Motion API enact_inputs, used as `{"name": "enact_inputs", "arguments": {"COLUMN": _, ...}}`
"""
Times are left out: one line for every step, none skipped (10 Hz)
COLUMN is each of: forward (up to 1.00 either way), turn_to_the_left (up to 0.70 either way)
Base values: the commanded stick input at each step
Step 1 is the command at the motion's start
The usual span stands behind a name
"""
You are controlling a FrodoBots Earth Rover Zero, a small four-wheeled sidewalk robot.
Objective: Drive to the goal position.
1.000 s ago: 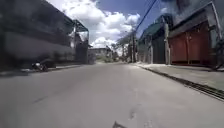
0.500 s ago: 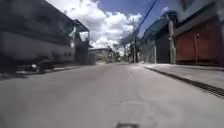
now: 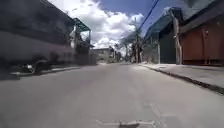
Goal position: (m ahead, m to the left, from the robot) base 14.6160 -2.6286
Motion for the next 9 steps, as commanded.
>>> {"name": "enact_inputs", "arguments": {"forward": 1.00, "turn_to_the_left": 0.00}}
{"name": "enact_inputs", "arguments": {"forward": 1.00, "turn_to_the_left": 0.00}}
{"name": "enact_inputs", "arguments": {"forward": 1.00, "turn_to_the_left": 0.00}}
{"name": "enact_inputs", "arguments": {"forward": 1.00, "turn_to_the_left": 0.00}}
{"name": "enact_inputs", "arguments": {"forward": 1.00, "turn_to_the_left": 0.00}}
{"name": "enact_inputs", "arguments": {"forward": 1.00, "turn_to_the_left": 0.00}}
{"name": "enact_inputs", "arguments": {"forward": 1.00, "turn_to_the_left": 0.00}}
{"name": "enact_inputs", "arguments": {"forward": 1.00, "turn_to_the_left": -0.13}}
{"name": "enact_inputs", "arguments": {"forward": 1.00, "turn_to_the_left": -0.40}}
